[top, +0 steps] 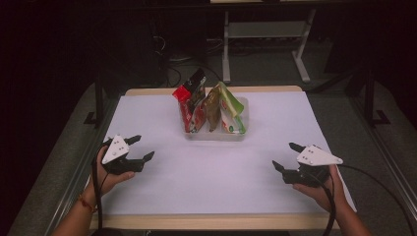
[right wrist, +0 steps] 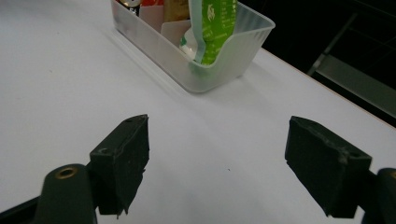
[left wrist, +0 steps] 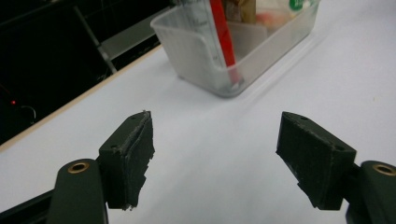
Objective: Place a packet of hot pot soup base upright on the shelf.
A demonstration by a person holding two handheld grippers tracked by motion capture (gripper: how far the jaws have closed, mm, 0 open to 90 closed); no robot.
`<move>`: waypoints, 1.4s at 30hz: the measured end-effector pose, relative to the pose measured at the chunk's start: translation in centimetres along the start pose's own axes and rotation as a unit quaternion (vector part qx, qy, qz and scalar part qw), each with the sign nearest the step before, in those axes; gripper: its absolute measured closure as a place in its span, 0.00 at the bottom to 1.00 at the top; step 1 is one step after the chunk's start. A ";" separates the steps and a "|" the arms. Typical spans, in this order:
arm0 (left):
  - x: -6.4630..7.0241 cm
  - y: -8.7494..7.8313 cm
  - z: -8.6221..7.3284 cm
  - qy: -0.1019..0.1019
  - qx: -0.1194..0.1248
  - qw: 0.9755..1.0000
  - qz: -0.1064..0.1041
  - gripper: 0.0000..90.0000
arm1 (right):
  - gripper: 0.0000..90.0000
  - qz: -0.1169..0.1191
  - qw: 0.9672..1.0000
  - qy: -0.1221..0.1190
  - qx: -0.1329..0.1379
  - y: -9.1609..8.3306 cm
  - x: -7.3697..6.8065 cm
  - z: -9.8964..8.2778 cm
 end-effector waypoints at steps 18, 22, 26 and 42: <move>1.7 -3.0 -4.3 -0.039 -0.007 0.999 0.013 0.27 | 0.25 -0.018 0.999 0.011 -0.027 -1.7 0.1 -3.2; 1.7 -3.4 -5.4 -0.052 -0.011 0.998 0.023 0.27 | 0.25 -0.021 0.999 0.029 -0.027 -2.2 0.3 -4.1; 1.8 -3.9 -6.3 -0.050 -0.011 0.998 0.046 0.27 | 0.24 -0.032 0.998 0.051 -0.017 -2.7 0.7 -4.8; 0.9 -5.7 -6.8 -0.107 0.058 0.991 0.060 0.26 | 0.25 -0.061 0.996 0.066 -0.027 -2.9 1.0 -6.5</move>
Point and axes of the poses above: each handheld gripper's, and its own axes: y roughly forward along the jaws, z roughly out of its top, x roughly to its right, the point moved 3 cm from there along y, roughly forward along the jaws, and after that the axes turned 14 degrees about -z, right-handed, at the moved point
